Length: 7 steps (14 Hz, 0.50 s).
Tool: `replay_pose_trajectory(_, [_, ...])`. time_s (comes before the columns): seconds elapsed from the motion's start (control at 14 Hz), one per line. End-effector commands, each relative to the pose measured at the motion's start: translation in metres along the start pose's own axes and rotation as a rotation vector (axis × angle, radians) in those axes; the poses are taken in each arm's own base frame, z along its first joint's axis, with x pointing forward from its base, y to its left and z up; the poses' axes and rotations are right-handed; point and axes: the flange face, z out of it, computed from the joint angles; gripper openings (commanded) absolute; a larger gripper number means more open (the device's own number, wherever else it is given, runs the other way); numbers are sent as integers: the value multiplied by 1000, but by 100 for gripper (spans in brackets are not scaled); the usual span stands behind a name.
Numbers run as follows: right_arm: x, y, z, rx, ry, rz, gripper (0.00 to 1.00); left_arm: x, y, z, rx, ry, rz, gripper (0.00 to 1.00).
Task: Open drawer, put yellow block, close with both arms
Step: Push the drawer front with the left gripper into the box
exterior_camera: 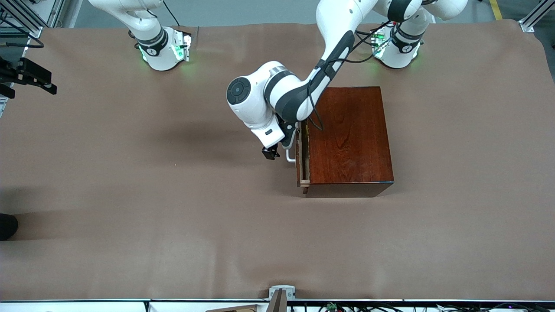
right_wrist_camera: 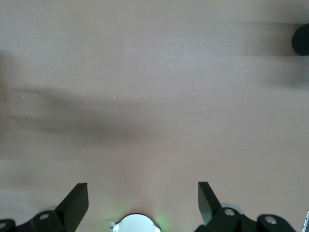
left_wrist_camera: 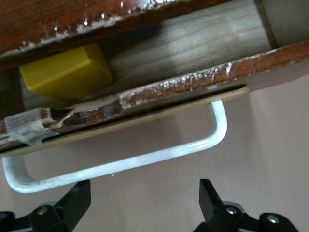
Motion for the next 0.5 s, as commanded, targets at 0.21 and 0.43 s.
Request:
replay_pose_trajectory(0.21, [0,7,-4,-14,5,5,100,22,-7,-13,16,46,9,100])
replay_pose_trajectory(0.43, [0,6,-4,-14,7,4,100,27,-5,-6,37,62,0,100])
